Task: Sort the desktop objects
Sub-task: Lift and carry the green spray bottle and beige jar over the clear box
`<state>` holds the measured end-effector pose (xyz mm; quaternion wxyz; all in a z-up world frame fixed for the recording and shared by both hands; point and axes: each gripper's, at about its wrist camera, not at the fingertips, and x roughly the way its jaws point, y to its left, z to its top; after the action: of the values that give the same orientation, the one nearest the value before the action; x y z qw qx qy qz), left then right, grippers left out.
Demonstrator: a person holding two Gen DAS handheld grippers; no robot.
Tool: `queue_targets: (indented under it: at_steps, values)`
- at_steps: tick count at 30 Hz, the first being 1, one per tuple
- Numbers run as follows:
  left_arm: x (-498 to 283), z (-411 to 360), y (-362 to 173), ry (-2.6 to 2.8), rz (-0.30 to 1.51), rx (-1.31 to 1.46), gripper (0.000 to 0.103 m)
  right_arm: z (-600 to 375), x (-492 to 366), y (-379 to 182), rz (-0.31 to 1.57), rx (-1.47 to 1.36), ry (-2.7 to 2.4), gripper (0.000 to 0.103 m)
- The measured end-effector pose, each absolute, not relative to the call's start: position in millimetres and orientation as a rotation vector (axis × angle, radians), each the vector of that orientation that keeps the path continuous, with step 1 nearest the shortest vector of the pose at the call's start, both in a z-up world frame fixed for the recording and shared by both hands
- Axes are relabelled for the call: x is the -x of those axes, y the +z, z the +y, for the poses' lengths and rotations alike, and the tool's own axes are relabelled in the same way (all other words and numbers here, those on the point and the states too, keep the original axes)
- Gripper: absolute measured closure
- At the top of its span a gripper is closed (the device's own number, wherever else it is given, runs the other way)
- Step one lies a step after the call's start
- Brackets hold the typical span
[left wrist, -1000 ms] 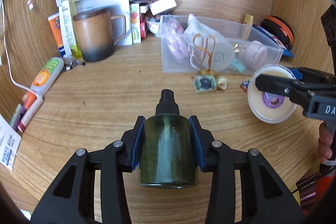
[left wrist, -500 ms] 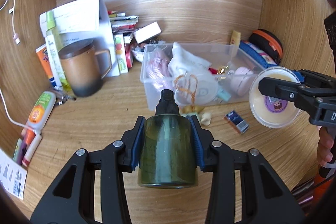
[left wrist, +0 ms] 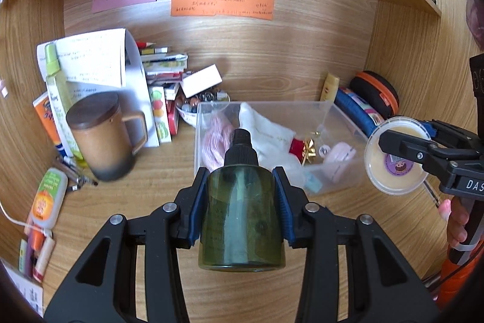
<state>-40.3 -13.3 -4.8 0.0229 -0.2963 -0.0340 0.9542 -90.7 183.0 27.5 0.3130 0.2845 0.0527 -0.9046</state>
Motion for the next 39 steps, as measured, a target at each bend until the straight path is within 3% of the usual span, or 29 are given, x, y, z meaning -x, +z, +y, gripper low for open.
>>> queue_targets:
  at_steps: [20, 39]
  values:
    - [103.5, -27.2, 3.6, 2.863, -0.146, 0.966, 0.062, 177.7, 150.3, 33.3, 0.128, -0.785, -2.412, 0.04]
    - [158.1, -20.7, -11.2, 2.802, -0.113, 1.045, 0.062, 153.5, 200.6, 5.2, 0.177, -0.895, -2.375, 0.04]
